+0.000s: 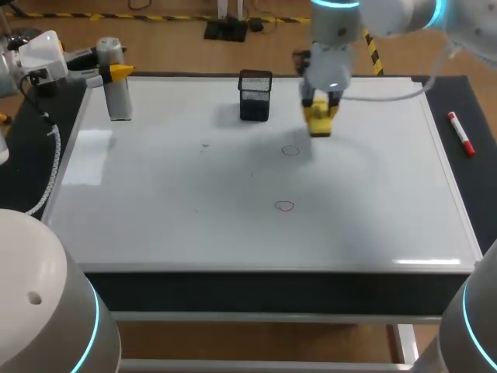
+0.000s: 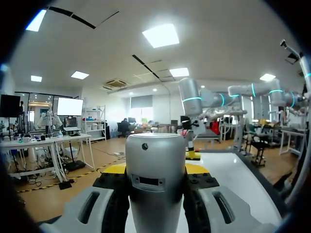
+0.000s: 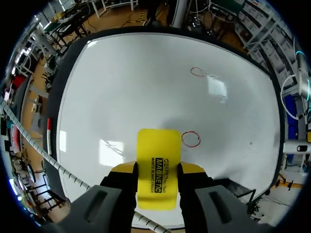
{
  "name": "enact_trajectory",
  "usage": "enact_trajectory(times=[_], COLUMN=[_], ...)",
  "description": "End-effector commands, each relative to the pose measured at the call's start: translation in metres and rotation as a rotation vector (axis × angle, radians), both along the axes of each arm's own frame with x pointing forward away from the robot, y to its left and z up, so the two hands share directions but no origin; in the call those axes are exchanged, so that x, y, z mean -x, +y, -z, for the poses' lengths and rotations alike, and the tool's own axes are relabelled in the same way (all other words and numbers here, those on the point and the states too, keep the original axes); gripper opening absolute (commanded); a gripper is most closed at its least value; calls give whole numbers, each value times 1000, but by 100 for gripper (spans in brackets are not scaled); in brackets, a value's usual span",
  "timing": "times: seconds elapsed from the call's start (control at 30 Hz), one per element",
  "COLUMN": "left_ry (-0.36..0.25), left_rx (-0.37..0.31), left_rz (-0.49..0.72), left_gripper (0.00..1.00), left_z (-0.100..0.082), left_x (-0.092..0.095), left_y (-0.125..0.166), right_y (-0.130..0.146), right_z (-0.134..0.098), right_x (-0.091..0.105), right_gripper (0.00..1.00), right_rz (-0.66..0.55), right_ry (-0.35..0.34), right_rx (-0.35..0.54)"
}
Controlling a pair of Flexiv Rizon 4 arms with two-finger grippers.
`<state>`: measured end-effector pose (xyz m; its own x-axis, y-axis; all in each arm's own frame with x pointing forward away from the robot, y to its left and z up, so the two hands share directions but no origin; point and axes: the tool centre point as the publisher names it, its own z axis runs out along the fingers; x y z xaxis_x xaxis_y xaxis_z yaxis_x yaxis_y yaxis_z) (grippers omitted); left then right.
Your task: Pick up the inspection probe, press it on each red-marked spot on the whiteboard one by one, put down the probe, pick up the eraser, and wipe off all the red marks.
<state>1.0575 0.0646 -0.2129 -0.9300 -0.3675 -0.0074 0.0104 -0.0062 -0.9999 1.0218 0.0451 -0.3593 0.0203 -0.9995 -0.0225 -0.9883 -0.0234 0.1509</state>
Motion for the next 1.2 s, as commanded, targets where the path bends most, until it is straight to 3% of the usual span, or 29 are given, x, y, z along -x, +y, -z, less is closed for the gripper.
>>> enact_trajectory(times=[0.03,0.27,0.47,0.77,1.2], left_ry=[-1,-1,-1,-1,-1], left_rx=[1,1,1,1,1], left_rz=[0,0,0,0,0], left_gripper=[0,0,0,0,0], left_z=[-1,-1,-1,-1,-1], left_x=[0,0,0,0,0], left_y=[0,0,0,0,0], right_y=[-63,-127,-158,-177,-177], right_z=[-11,-14,-14,-15,-15], right_x=[-16,-39,-51,-57,-57], right_gripper=[0,0,0,0,0], right_rz=[53,160,210,225,225], right_ry=[-9,-11,5,27,27], right_rx=[-43,-21,-36,-45,-45])
